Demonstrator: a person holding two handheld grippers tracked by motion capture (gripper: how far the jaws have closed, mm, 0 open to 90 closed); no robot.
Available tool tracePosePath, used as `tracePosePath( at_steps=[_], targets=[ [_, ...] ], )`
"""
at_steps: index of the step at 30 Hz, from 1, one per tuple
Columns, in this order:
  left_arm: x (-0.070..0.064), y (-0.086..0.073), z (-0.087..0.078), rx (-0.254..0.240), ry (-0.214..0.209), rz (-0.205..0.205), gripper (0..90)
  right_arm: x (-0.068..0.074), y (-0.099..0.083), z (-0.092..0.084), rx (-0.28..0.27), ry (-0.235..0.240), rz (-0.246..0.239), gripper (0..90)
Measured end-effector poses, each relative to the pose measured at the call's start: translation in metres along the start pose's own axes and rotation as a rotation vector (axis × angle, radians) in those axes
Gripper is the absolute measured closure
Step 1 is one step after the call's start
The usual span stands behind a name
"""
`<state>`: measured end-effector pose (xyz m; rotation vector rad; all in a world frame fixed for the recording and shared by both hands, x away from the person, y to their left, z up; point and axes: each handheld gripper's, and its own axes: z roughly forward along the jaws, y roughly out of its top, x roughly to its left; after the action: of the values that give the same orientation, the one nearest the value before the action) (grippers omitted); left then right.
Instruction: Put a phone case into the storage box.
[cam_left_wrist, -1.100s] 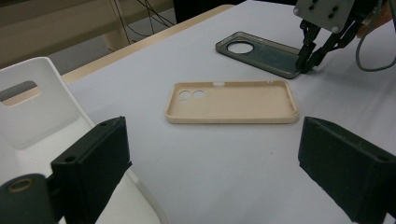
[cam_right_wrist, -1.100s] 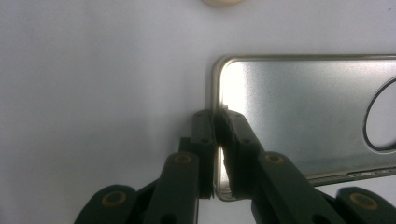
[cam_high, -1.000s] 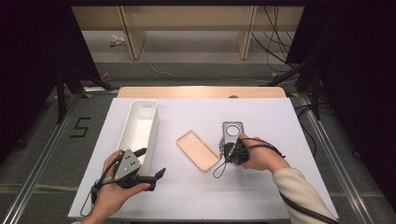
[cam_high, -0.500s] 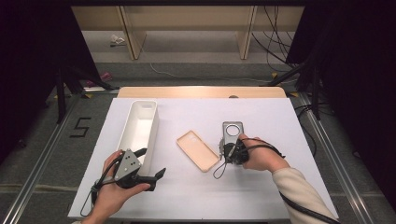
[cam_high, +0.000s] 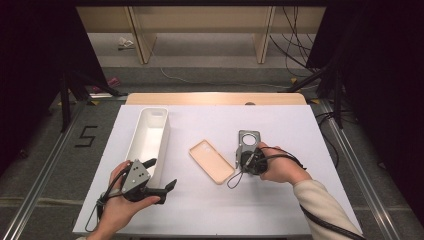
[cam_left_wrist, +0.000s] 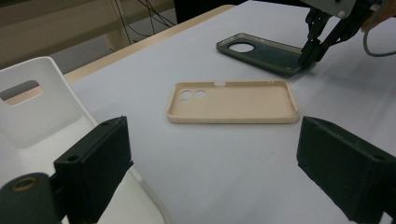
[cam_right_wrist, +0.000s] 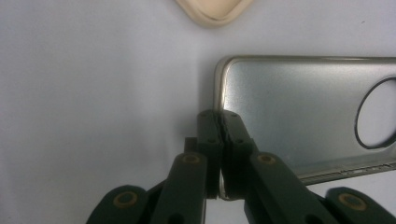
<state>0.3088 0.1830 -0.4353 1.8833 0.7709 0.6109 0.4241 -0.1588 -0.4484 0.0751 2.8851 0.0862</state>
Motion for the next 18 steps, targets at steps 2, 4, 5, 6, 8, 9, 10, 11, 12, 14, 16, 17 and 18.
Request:
tracePosePath(
  at_steps=[2, 4, 5, 6, 8, 9, 10, 11, 12, 14, 16, 17, 18],
  targets=[
    [0.0, 0.0, 0.0, 0.001, 0.0, 0.002, 9.6, -0.001, -0.001, -0.003, -0.016, -0.011, 0.008, 88.3],
    [0.0, 0.0, 0.0, 0.0, 0.0, 0.002, 9.6, -0.001, -0.002, -0.007, -0.031, -0.008, 0.031, 88.6],
    [0.0, 0.0, 0.0, -0.001, -0.001, 0.001, 9.7, -0.001, -0.003, -0.008, -0.04, -0.015, 0.034, 88.7],
    [0.0, 0.0, 0.0, -0.002, 0.0, 0.001, 9.7, -0.002, -0.004, -0.01, -0.05, -0.016, 0.035, 88.8],
    [0.0, 0.0, 0.0, -0.002, 0.002, 0.001, 9.7, -0.003, -0.006, -0.013, -0.08, -0.017, 0.063, 88.8],
    [0.0, 0.0, 0.0, -0.002, 0.002, 0.001, 9.7, -0.003, -0.006, -0.013, -0.08, -0.017, 0.063, 88.8],
    [0.001, 0.0, 0.0, -0.001, 0.002, 0.001, 9.7, -0.003, -0.008, -0.016, -0.102, -0.013, 0.078, 88.8],
    [0.001, 0.0, 0.0, 0.0, 0.001, 0.001, 9.7, -0.002, -0.01, -0.017, -0.115, -0.018, 0.092, 88.9],
    [0.001, 0.0, 0.0, 0.0, 0.001, 0.0, 9.7, -0.002, -0.01, -0.017, -0.115, -0.018, 0.092, 88.9],
    [0.0, 0.0, 0.0, 0.0, 0.0, 0.001, 9.8, -0.001, -0.013, -0.02, -0.157, -0.023, 0.098, 88.9],
    [0.001, 0.0, 0.0, 0.0, -0.001, 0.0, 9.9, 0.0, -0.014, -0.022, -0.176, -0.028, 0.116, 88.9],
    [0.001, 0.0, 0.0, 0.0, -0.001, 0.0, 9.9, 0.001, -0.015, -0.023, -0.199, -0.027, 0.122, 89.0],
    [0.001, 0.0, 0.0, -0.001, -0.001, -0.001, 9.9, 0.002, -0.016, -0.024, -0.22, -0.028, 0.137, 88.9]
  ],
)
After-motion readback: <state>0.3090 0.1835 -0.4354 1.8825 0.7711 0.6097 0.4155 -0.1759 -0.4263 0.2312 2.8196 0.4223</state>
